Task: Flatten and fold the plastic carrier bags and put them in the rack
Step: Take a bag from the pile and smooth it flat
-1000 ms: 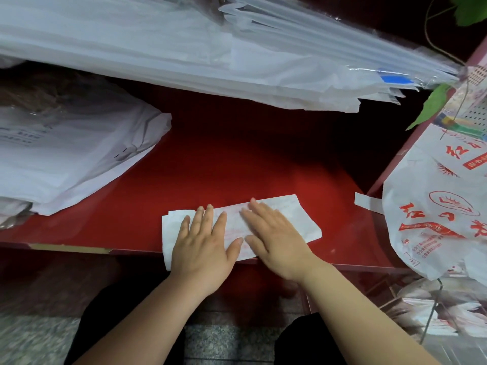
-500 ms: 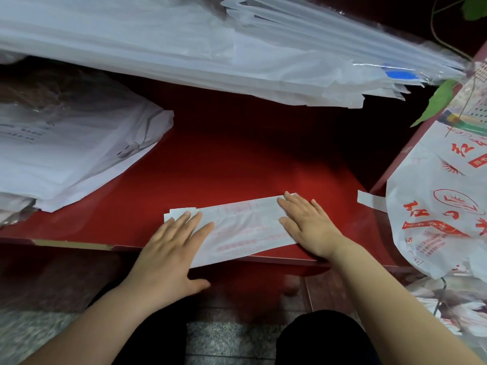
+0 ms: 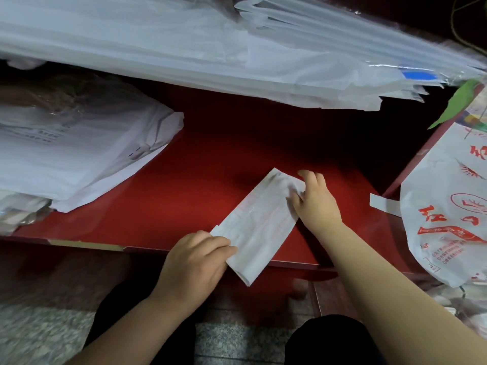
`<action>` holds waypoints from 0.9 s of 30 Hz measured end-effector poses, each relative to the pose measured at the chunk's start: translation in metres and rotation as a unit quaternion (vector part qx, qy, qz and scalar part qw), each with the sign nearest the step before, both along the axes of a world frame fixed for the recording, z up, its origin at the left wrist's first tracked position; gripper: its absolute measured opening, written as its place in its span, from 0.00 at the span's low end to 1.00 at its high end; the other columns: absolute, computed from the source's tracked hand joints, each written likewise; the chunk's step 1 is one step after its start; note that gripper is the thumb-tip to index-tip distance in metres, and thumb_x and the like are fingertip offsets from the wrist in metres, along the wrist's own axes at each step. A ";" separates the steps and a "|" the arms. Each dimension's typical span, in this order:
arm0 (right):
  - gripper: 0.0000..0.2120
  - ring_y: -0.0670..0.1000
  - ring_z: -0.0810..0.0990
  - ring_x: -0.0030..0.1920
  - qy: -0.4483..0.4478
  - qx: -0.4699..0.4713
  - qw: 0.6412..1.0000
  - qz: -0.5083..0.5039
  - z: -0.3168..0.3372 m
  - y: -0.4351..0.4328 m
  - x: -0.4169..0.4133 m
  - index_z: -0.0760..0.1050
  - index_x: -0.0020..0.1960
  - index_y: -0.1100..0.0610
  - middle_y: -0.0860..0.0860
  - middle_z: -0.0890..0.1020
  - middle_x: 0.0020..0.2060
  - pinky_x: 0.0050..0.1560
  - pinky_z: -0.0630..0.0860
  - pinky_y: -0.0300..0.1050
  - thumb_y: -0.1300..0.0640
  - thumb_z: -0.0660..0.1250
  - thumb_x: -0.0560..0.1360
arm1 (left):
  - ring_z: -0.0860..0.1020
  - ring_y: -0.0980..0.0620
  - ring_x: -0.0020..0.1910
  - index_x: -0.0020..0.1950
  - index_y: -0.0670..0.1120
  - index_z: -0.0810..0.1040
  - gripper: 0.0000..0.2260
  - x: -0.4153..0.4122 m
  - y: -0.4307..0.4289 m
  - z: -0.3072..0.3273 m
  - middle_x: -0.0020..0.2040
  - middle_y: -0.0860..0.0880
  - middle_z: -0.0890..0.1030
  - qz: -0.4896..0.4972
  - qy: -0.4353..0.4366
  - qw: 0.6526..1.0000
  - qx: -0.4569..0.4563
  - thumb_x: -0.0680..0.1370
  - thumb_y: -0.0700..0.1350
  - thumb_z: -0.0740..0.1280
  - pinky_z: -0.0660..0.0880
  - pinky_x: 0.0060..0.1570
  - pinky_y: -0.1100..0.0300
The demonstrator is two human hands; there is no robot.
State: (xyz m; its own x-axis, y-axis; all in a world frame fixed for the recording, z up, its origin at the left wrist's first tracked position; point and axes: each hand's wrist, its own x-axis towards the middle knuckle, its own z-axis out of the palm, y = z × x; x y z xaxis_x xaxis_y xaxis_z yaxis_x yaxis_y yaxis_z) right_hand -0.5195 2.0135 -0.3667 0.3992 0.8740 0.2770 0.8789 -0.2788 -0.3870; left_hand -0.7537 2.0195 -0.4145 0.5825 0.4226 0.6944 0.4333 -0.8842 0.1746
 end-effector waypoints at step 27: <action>0.10 0.38 0.78 0.48 0.199 0.135 0.959 0.147 -0.034 -0.101 -0.020 0.79 0.45 0.41 0.26 0.78 0.43 0.51 0.70 0.31 0.50 0.62 0.68 | 0.73 0.59 0.55 0.42 0.47 0.84 0.15 0.034 -0.011 0.003 0.45 0.54 0.83 -0.033 -0.048 0.982 -0.182 0.68 0.53 0.61 0.63 0.57 0.70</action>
